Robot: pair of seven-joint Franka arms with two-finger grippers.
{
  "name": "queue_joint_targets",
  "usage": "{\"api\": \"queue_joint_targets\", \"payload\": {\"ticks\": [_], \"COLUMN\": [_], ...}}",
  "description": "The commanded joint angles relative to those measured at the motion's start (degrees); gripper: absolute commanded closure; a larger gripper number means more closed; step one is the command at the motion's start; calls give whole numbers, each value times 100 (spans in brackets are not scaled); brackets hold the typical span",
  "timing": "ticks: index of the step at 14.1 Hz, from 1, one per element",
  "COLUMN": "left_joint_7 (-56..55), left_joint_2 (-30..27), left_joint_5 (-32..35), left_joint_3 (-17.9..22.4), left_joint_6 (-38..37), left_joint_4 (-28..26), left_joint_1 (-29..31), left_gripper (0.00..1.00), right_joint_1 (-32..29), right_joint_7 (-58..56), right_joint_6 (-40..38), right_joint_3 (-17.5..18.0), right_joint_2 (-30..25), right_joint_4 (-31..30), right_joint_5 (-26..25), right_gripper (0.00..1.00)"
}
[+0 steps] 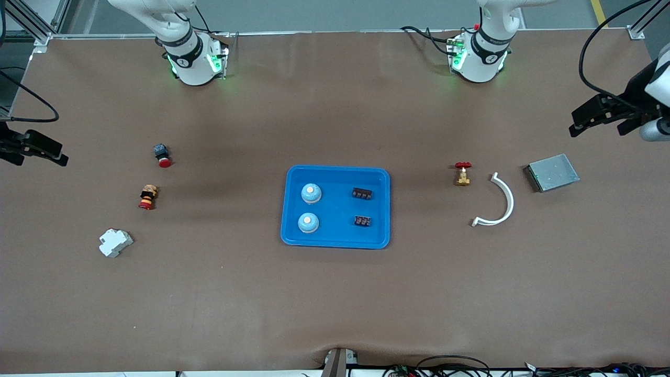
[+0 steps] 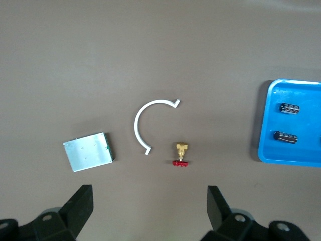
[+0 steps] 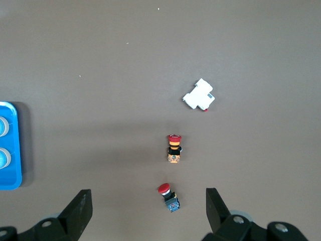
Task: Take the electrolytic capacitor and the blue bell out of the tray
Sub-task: 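Move the right gripper and the left gripper toward the blue tray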
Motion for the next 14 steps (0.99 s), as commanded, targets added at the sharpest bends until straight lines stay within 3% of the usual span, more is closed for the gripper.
{"api": "queue_joint_targets", "payload": {"ticks": [1, 4, 9, 14], "left_joint_7": [-6, -321, -2088, -4387], "left_joint_2": [159, 528, 1274, 2074], "left_joint_5": [-350, -369, -342, -290], "left_joint_3": [-107, -396, -1196, -1276], "left_joint_6": [239, 548, 1109, 1671], "left_joint_4": [-81, -63, -80, -292], "left_joint_1": [-31, -127, -232, -1005], "left_gripper": [0, 0, 0, 0], "right_joint_1": [-54, 78, 561, 1053], "right_joint_7": [30, 425, 1347, 1867], "right_joint_6": [-43, -8, 62, 561], "right_joint_3": [37, 81, 81, 72], "right_joint_2": [-69, -105, -87, -78], "right_joint_4": [-61, -166, -386, -877], "right_joint_5": [21, 65, 170, 170], "right_gripper": [0, 0, 0, 0]}}
